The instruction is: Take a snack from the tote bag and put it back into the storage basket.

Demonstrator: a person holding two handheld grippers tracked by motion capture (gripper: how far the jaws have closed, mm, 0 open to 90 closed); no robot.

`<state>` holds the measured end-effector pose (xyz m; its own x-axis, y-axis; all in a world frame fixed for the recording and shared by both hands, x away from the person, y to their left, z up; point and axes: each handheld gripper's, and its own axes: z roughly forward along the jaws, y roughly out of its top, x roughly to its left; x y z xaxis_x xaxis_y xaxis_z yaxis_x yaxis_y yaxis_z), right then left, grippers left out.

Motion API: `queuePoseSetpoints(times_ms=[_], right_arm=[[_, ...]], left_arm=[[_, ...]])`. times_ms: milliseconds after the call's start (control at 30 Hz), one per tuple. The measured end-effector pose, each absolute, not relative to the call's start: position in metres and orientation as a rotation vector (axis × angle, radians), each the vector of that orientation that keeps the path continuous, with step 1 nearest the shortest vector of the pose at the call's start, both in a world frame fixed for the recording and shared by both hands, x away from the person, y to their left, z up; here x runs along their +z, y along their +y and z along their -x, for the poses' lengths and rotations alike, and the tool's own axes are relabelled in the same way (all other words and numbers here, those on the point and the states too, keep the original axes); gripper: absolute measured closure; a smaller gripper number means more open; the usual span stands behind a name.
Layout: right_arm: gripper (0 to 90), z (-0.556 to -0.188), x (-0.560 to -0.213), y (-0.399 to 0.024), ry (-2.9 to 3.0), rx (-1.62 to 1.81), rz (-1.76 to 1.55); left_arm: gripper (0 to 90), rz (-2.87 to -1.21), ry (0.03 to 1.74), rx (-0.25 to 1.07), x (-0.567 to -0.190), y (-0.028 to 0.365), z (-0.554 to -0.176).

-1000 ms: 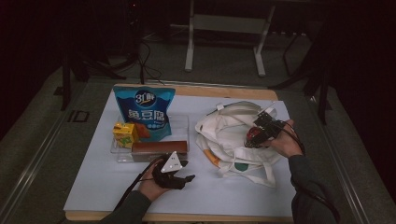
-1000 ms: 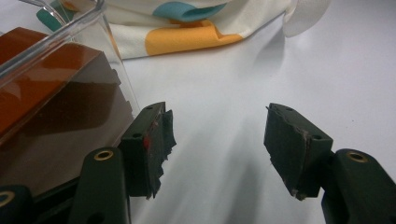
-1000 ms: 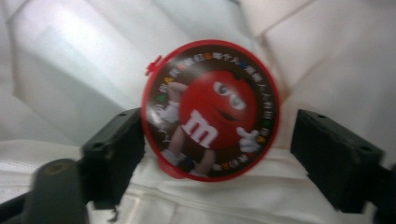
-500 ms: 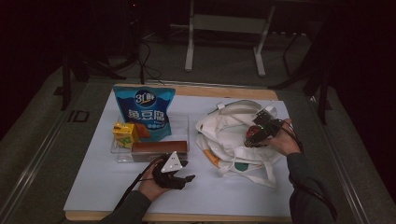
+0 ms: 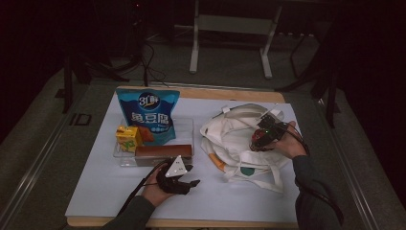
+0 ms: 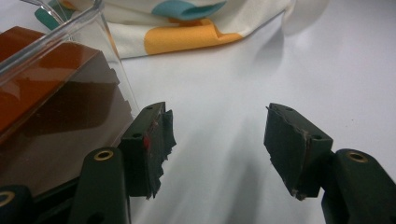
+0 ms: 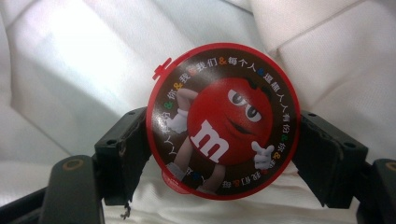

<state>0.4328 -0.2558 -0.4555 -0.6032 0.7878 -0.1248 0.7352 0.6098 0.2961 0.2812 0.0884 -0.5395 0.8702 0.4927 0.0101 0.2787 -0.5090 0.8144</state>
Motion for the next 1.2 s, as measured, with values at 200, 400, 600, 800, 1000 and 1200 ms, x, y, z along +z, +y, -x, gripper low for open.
queuePoseSetpoints(times_ms=[200,400,600,800,1000,1200], right_arm=[[24.7,-0.435,-0.456,-0.251,2.546,0.365,-1.317],[21.2,-0.436,-0.458,-0.254,2.594,0.328,-1.248],[23.9,-0.437,-0.465,-0.255,2.607,0.328,-1.259],[24.3,-0.439,-0.466,-0.254,2.598,0.336,-1.283],[25.1,-0.438,-0.465,-0.254,2.59,0.354,-1.304],[25.8,-0.438,-0.463,-0.255,2.588,0.369,-1.324]], left_arm=[[39.8,-2.135,0.554,0.302,-0.54,0.088,-0.281],[39.8,-2.135,0.553,0.3,-0.54,0.088,-0.281],[39.8,-2.136,0.553,0.3,-0.539,0.088,-0.281],[39.8,-2.136,0.553,0.3,-0.539,0.088,-0.281],[39.8,-2.136,0.552,0.3,-0.54,0.088,-0.281],[39.9,-2.136,0.553,0.3,-0.54,0.088,-0.281]])
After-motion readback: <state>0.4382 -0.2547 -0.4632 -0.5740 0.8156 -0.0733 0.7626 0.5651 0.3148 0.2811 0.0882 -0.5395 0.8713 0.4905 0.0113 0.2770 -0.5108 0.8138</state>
